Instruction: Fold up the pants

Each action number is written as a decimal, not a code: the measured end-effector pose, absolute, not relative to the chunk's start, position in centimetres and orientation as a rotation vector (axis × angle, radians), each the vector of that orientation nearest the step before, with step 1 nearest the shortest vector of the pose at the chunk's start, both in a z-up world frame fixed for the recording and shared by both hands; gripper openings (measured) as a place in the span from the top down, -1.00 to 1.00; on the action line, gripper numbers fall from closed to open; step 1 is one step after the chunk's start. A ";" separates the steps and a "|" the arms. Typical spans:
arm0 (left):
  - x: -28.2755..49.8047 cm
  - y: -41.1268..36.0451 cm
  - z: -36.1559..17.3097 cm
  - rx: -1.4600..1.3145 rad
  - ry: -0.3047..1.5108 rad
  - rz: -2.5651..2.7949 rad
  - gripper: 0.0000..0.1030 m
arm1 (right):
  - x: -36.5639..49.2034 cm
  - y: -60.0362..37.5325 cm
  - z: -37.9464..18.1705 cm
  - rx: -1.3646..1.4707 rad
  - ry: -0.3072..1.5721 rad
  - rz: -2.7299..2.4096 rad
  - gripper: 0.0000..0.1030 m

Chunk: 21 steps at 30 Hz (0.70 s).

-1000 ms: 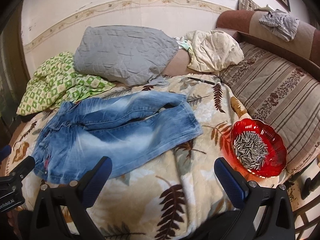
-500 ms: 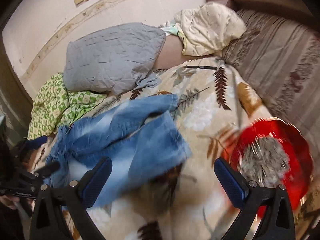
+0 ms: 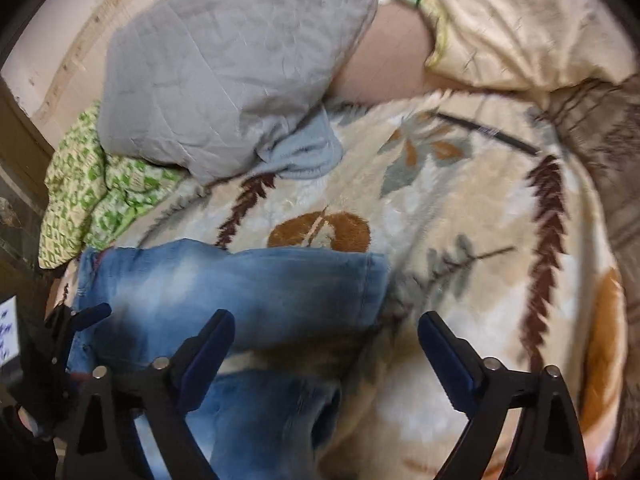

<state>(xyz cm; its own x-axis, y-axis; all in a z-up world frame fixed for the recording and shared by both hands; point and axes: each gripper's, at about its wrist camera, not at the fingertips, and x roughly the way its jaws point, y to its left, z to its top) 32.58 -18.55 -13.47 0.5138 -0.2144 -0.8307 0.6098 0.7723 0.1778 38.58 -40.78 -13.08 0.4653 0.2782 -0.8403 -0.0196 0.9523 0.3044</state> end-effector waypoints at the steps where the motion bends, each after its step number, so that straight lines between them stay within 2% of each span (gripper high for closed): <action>1: 32.7 -18.7 -13.8 0.500 0.904 -0.520 -1.00 | 39.4 -40.5 -14.0 0.272 1.094 0.183 -0.77; 3: 33.2 -19.2 -14.6 0.522 0.910 -0.520 -0.98 | 40.4 -39.7 -15.2 0.267 1.121 0.196 -0.68; 5: 33.7 -19.7 -15.4 0.547 0.925 -0.510 -0.83 | 41.1 -38.9 -16.4 0.232 1.157 0.186 -0.50; 6: 33.9 -19.9 -15.9 0.558 0.944 -0.514 -0.47 | 41.4 -38.6 -17.0 0.224 1.176 0.184 -0.20; 7: 34.0 -20.0 -16.3 0.568 0.966 -0.511 0.00 | 41.4 -38.4 -17.4 0.236 1.184 0.191 0.09; 8: 34.2 -20.0 -16.5 0.561 0.996 -0.519 0.12 | 41.3 -38.2 -17.4 0.237 1.178 0.196 0.22; 9: 34.3 -19.9 -16.4 0.542 1.002 -0.527 0.37 | 41.1 -38.0 -17.2 0.225 1.174 0.202 0.41; 10: 34.2 -19.9 -16.0 0.537 1.001 -0.514 0.75 | 41.0 -37.9 -17.0 0.214 1.176 0.208 0.60; 12: 34.2 -19.8 -15.3 0.548 0.998 -0.479 0.85 | 40.4 -38.0 -16.2 0.208 1.171 0.218 0.80; 18: 33.8 -18.9 -7.6 0.399 0.843 -0.522 0.87 | 39.0 -39.7 -8.8 0.216 0.989 0.194 0.84; 21: 34.7 -19.0 -5.8 0.342 0.822 -0.531 0.87 | 39.7 -39.9 -4.2 0.198 0.908 0.156 0.84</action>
<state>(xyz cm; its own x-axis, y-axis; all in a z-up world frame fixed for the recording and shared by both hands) 34.73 -19.00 -5.84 0.5627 -0.3129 -0.7651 0.5694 0.8177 0.0844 39.73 -39.90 -4.21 0.6060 0.2177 -0.7651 -0.0505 0.9704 0.2361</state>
